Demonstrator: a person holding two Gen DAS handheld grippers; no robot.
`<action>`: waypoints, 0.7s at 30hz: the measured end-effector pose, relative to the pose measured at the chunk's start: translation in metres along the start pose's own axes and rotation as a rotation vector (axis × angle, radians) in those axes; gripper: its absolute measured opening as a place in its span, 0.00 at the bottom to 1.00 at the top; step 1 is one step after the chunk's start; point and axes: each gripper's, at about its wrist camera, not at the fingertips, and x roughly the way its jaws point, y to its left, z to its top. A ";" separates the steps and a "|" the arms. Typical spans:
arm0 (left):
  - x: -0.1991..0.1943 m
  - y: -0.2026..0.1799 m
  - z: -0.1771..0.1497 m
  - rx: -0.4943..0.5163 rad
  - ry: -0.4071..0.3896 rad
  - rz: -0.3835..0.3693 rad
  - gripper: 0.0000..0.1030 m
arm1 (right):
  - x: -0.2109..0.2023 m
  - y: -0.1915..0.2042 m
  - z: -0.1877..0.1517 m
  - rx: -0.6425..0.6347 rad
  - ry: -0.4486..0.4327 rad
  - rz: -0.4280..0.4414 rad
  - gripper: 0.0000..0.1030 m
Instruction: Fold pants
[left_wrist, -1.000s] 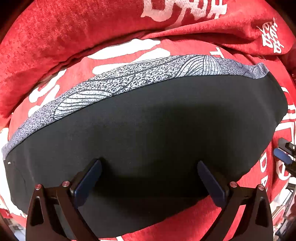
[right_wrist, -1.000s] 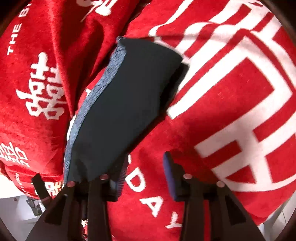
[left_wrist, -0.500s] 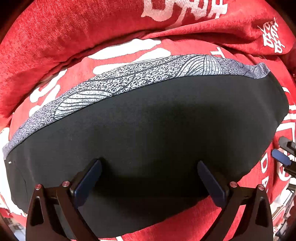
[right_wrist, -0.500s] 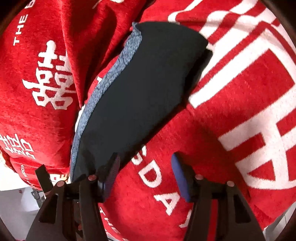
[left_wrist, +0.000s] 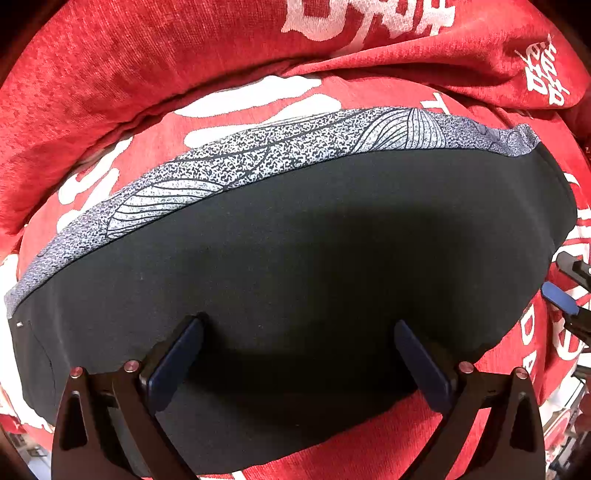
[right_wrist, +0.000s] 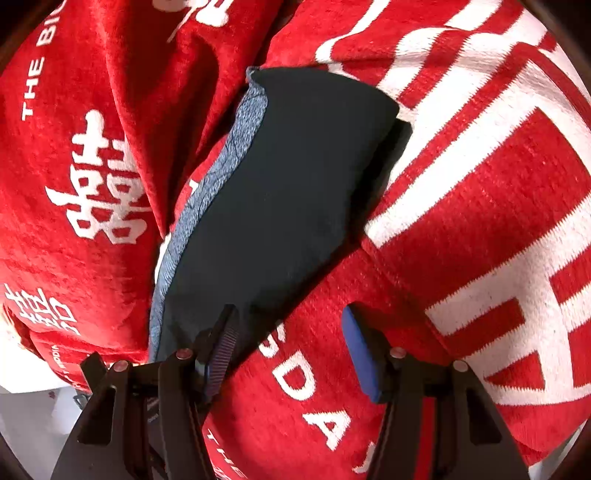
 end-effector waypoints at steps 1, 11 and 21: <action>0.000 0.000 0.000 0.001 0.000 0.000 1.00 | 0.000 -0.001 0.001 0.002 -0.003 0.005 0.60; 0.000 0.003 0.000 0.003 -0.002 -0.001 1.00 | 0.002 -0.016 0.018 0.053 -0.059 0.078 0.60; -0.002 0.011 0.001 -0.001 0.007 -0.006 1.00 | 0.018 -0.020 0.047 0.097 -0.109 0.182 0.55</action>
